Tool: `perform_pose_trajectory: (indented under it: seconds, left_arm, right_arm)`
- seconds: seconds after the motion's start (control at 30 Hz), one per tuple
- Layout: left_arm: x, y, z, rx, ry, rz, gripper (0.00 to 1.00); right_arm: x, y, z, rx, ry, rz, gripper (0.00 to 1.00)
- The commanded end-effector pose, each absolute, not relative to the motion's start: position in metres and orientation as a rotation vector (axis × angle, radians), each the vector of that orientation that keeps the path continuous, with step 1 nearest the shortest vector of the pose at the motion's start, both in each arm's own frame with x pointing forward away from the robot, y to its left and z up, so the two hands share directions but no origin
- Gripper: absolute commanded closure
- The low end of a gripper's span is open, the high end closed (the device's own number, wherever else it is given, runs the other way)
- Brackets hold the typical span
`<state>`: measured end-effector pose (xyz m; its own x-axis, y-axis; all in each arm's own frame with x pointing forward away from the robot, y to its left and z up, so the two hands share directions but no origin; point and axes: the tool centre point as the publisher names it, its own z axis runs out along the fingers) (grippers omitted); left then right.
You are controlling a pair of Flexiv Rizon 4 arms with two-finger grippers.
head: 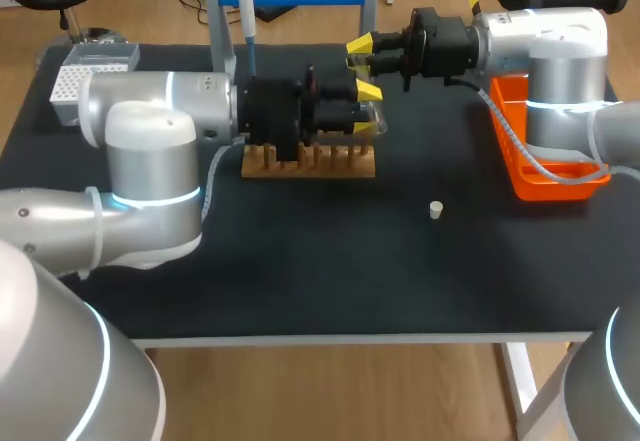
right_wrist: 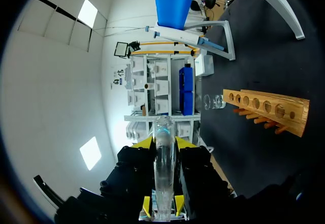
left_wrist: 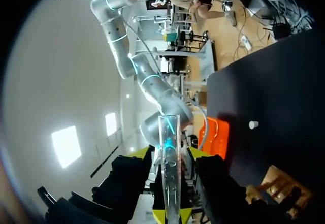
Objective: Invert the test tube, pick up the pipette, mount the tip to pipette, aspirate from beaker and dispense into the tube, eject the tip, return the pipette, and cap with the stopper.
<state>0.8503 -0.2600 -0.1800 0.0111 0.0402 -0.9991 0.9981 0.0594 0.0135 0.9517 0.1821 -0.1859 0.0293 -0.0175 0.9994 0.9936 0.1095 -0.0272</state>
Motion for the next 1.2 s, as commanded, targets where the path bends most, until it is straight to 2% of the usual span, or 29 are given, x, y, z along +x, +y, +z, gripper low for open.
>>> perform_pose_trajectory:
  seconds: [0.03, 0.13, 0.17, 0.2, 0.47, 0.5, 0.53, 0.57, 1.03, 1.2]
  left_arm:
    - [0.853, -0.261, -0.180, 1.212, 1.262, -1.140, 0.69]
    - [0.853, -0.261, -0.180, 1.217, 1.264, -1.142, 0.75]
    - [0.853, -0.261, -0.180, 1.217, 1.264, -1.142, 0.84]
    - [0.853, -0.261, -0.180, 1.218, 1.265, -1.143, 0.98]
    - [0.854, -0.262, -0.181, 1.239, 1.269, -1.170, 1.00]
    - [0.854, -0.262, -0.181, 1.239, 1.269, -1.170, 1.00]
    - [0.854, -0.262, -0.181, 1.239, 1.269, -1.170, 1.00]
    - [0.854, -0.262, -0.181, 1.239, 1.269, -1.170, 1.00]
    - [0.854, -0.262, -0.181, 1.239, 1.269, -1.170, 1.00]
    - [0.854, -0.262, -0.181, 1.239, 1.269, -1.170, 1.00]
  right_arm:
    - [0.952, 0.182, -0.185, -1.129, -1.228, -1.114, 1.00]
    - [0.952, 0.182, -0.185, -1.129, -1.228, -1.114, 1.00]
    - [0.952, 0.182, -0.185, -1.129, -1.228, -1.114, 1.00]
    - [0.952, 0.182, -0.185, -1.129, -1.228, -1.114, 1.00]
    - [0.952, 0.182, -0.185, -1.129, -1.228, -1.114, 1.00]
    - [0.952, 0.182, -0.185, -1.129, -1.228, -1.114, 0.86]
    - [0.952, 0.182, -0.185, -1.129, -1.228, -1.114, 0.50]
    - [0.952, 0.182, -0.185, -1.129, -1.228, -1.114, 0.00]
    - [0.952, 0.182, -0.185, -1.129, -1.228, -1.114, 0.00]
    - [0.947, 0.167, -0.178, -1.005, -1.454, -1.288, 0.00]
